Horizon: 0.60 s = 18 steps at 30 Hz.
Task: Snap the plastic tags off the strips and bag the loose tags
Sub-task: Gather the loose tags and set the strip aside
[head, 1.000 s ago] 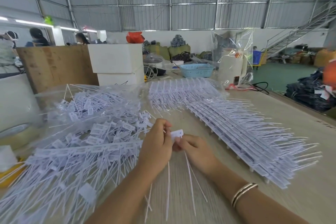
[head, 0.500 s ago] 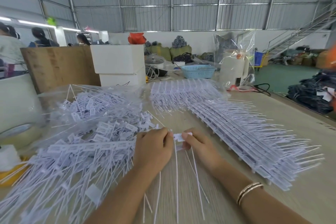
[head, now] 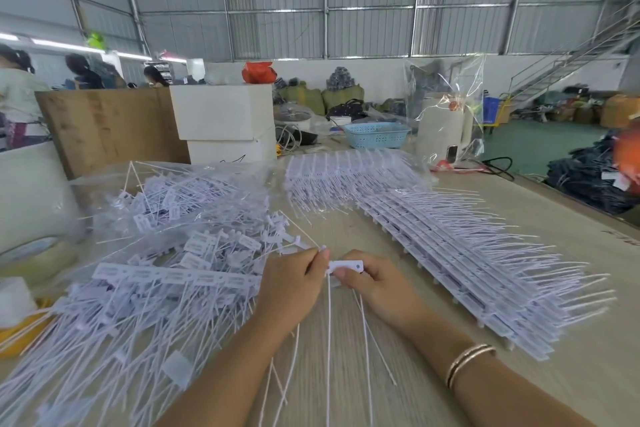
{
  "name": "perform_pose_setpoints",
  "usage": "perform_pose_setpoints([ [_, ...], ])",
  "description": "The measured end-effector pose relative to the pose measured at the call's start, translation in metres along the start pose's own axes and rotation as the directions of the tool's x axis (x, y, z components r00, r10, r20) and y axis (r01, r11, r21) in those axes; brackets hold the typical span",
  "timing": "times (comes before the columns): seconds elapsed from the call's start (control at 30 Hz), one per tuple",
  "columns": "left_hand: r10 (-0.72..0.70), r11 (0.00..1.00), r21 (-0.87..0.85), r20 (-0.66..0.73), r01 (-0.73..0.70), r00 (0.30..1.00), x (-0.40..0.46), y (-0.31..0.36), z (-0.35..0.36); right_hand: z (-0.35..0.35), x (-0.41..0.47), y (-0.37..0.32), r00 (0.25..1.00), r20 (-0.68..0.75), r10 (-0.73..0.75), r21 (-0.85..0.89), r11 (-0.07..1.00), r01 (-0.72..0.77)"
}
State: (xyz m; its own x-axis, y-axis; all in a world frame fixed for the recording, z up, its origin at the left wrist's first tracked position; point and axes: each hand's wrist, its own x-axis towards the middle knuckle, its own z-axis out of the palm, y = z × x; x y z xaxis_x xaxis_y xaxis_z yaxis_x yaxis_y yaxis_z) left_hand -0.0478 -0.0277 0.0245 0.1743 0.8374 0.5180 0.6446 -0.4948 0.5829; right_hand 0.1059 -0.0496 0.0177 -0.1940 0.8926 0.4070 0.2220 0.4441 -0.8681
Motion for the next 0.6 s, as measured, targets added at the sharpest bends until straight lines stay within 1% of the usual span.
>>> perform_pose_setpoints([
  [0.1,-0.052,0.994,-0.092,0.031,0.054,0.998,0.002,0.001,-0.001,0.002,0.001,0.001,0.99,-0.077,-0.119,-0.125,0.986,0.109],
  [0.2,-0.096,0.983,-0.155,0.036,0.1,0.995,0.003,0.004,0.0,0.003,0.003,0.001,0.963,-0.113,-0.245,-0.241,0.947,0.213],
  [0.27,-0.153,0.967,-0.202,0.035,0.157,0.988,0.004,0.005,0.0,0.005,0.004,0.001,0.943,-0.149,-0.297,-0.267,0.93,0.25],
  [0.3,-0.214,0.945,-0.246,0.033,0.216,0.976,0.004,0.003,-0.002,0.005,0.004,0.001,0.935,-0.193,-0.297,-0.237,0.939,0.249],
  [0.33,-0.275,0.915,-0.301,0.029,0.27,0.961,0.006,0.002,-0.004,0.004,0.004,0.001,0.929,-0.257,-0.265,-0.162,0.96,0.229],
  [0.37,-0.315,0.888,-0.345,0.022,0.303,0.949,0.007,-0.001,-0.007,0.001,0.004,0.001,0.925,-0.322,-0.201,-0.062,0.979,0.192],
  [0.4,-0.322,0.885,-0.352,0.006,0.304,0.947,0.007,-0.004,-0.009,-0.002,0.003,0.001,0.924,-0.363,-0.122,0.026,0.99,0.141],
  [0.43,-0.3,0.903,-0.327,-0.011,0.28,0.954,0.007,-0.006,-0.01,-0.007,0.003,0.002,0.925,-0.377,-0.05,0.081,0.993,0.087],
  [0.5,-0.223,0.936,-0.287,-0.039,0.203,0.974,0.003,-0.005,-0.009,-0.015,0.001,0.006,0.931,-0.363,0.041,0.084,0.996,-0.011],
  [0.6,-0.145,0.964,-0.235,-0.086,0.122,0.986,-0.001,-0.001,-0.005,-0.015,0.002,0.01,0.936,-0.332,0.115,0.015,0.993,-0.117],
])
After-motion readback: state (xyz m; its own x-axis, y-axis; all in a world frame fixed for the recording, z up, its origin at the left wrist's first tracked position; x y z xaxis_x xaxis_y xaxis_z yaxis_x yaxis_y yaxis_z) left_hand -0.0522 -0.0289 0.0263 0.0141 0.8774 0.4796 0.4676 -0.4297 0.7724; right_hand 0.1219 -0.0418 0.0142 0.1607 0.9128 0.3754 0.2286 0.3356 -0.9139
